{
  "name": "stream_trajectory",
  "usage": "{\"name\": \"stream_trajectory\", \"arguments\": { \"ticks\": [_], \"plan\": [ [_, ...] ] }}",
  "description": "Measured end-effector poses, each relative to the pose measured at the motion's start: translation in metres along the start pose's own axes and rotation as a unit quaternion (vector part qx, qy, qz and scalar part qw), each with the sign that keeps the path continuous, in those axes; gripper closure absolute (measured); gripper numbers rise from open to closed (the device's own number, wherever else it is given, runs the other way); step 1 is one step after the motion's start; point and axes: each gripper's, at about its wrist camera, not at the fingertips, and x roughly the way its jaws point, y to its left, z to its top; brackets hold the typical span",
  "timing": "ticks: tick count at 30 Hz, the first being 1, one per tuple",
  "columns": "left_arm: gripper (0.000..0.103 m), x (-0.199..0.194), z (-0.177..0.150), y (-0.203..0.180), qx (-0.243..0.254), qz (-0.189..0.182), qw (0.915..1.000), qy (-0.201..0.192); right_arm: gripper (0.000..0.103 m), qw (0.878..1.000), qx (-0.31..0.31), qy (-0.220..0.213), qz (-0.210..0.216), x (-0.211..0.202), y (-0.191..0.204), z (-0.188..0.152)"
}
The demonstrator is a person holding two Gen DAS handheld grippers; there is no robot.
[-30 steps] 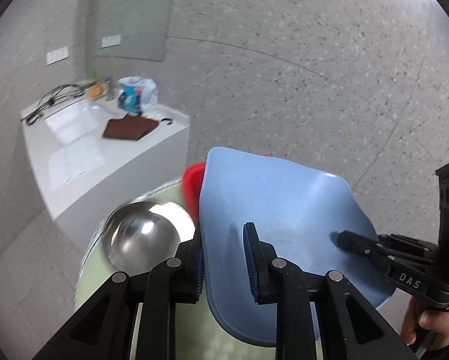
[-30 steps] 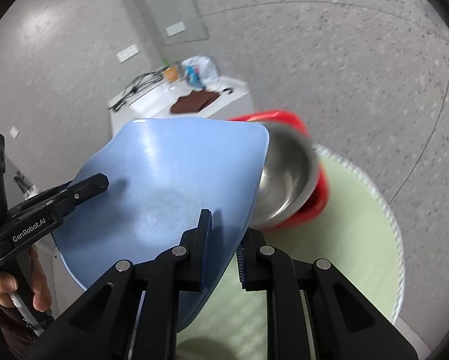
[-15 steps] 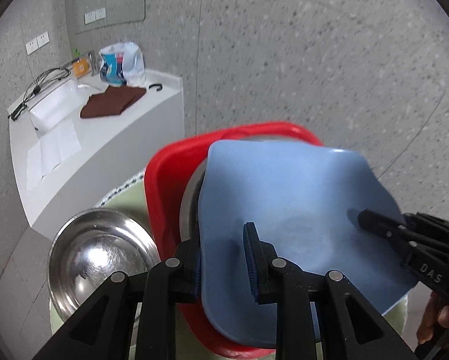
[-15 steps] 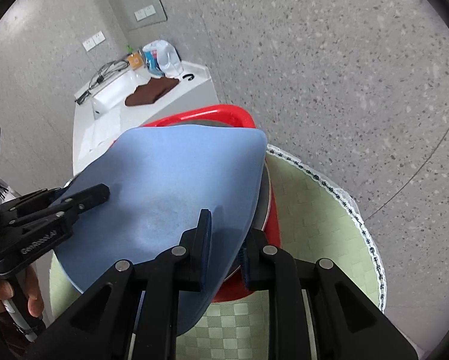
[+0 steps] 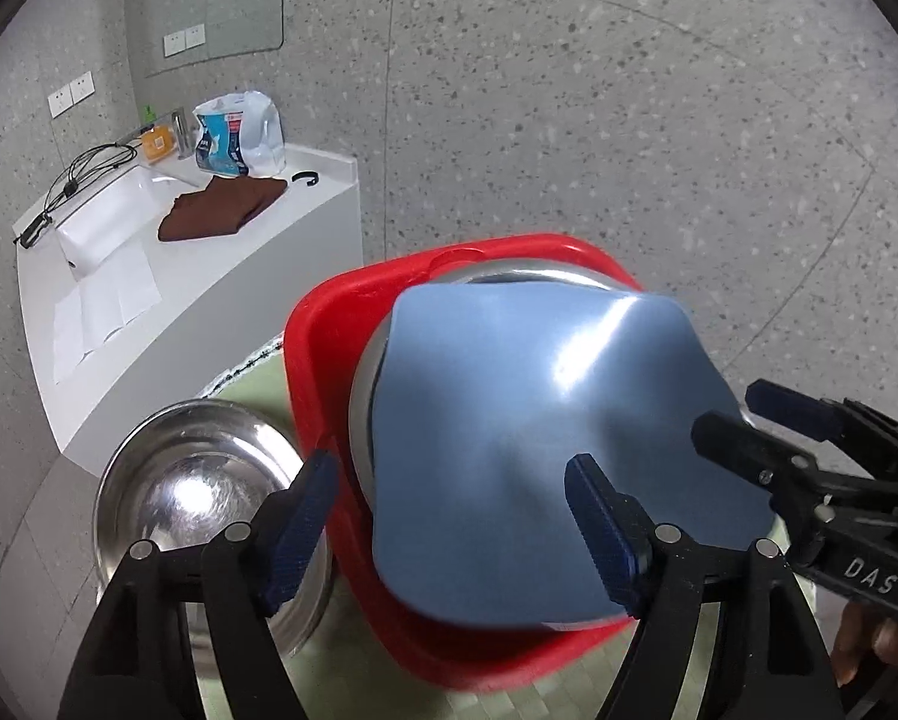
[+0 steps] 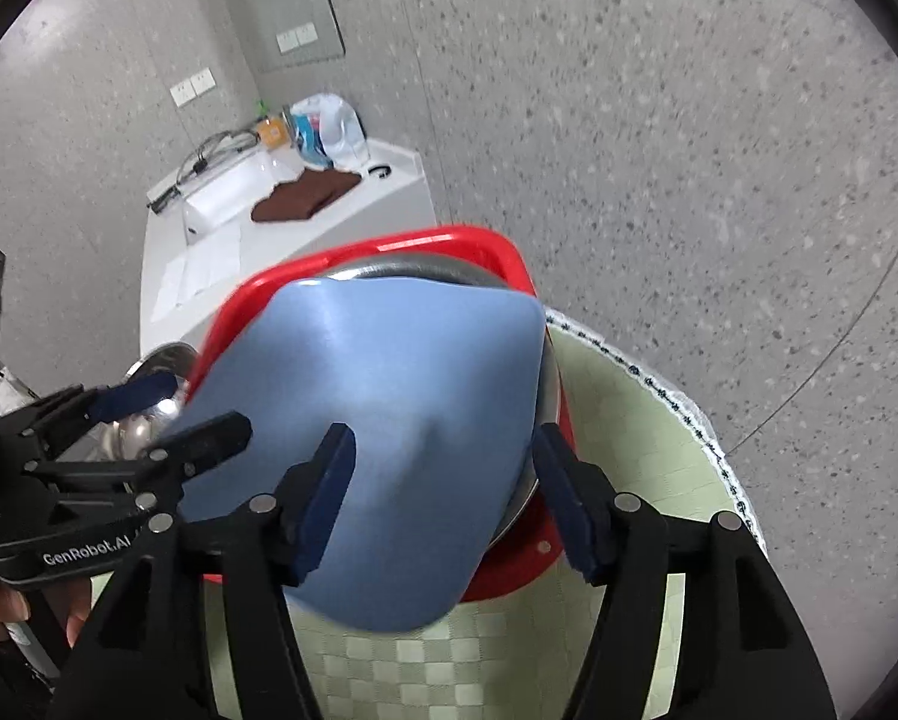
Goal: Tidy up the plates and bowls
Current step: 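Lower the blue plate into the basin onto the steel bowl, release, then grasp a small steel bowl rim with both grippers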
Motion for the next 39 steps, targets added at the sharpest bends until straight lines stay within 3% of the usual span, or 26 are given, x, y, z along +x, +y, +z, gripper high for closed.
{"name": "stream_trajectory", "arguments": {
  "ticks": [3, 8, 13, 18, 26, 32, 34, 37, 39],
  "plan": [
    [0.029, -0.028, -0.009, -0.001, 0.005, -0.003, 0.9998, -0.018, 0.039, 1.0, 0.005, -0.017, -0.007, -0.022, 0.004, -0.003],
    [0.016, -0.093, -0.035, 0.007, 0.01, 0.0, 0.9976, -0.069, 0.031, 0.998, 0.016, -0.054, -0.023, -0.075, 0.015, -0.016],
    [0.013, -0.149, -0.082, 0.007, 0.022, -0.017, 0.995, -0.096, 0.028, 0.996, 0.029, -0.078, -0.029, -0.126, 0.031, -0.049],
    [0.012, -0.18, -0.136, 0.006, 0.044, -0.039, 0.9944, -0.088, 0.023, 0.996, 0.038, -0.076, -0.025, -0.16, 0.049, -0.103],
    [0.012, -0.184, -0.215, -0.014, 0.077, -0.072, 0.9943, -0.015, 0.023, 0.997, 0.069, -0.027, -0.039, -0.161, 0.044, -0.184],
    [0.022, -0.161, -0.249, -0.026, 0.068, -0.063, 0.9947, 0.045, 0.023, 0.996, 0.078, 0.03, -0.032, -0.131, 0.034, -0.235],
    [0.035, -0.154, -0.259, -0.031, 0.071, -0.055, 0.9939, 0.064, 0.024, 0.995, 0.083, 0.048, -0.019, -0.12, 0.032, -0.248],
    [0.05, -0.143, -0.271, -0.034, 0.071, -0.052, 0.9917, 0.093, 0.038, 0.994, 0.086, 0.071, 0.006, -0.105, 0.028, -0.259],
    [0.06, -0.136, -0.273, -0.04, 0.081, -0.045, 0.9904, 0.103, 0.057, 0.993, 0.086, 0.08, 0.022, -0.097, 0.028, -0.263]
  ]
}}
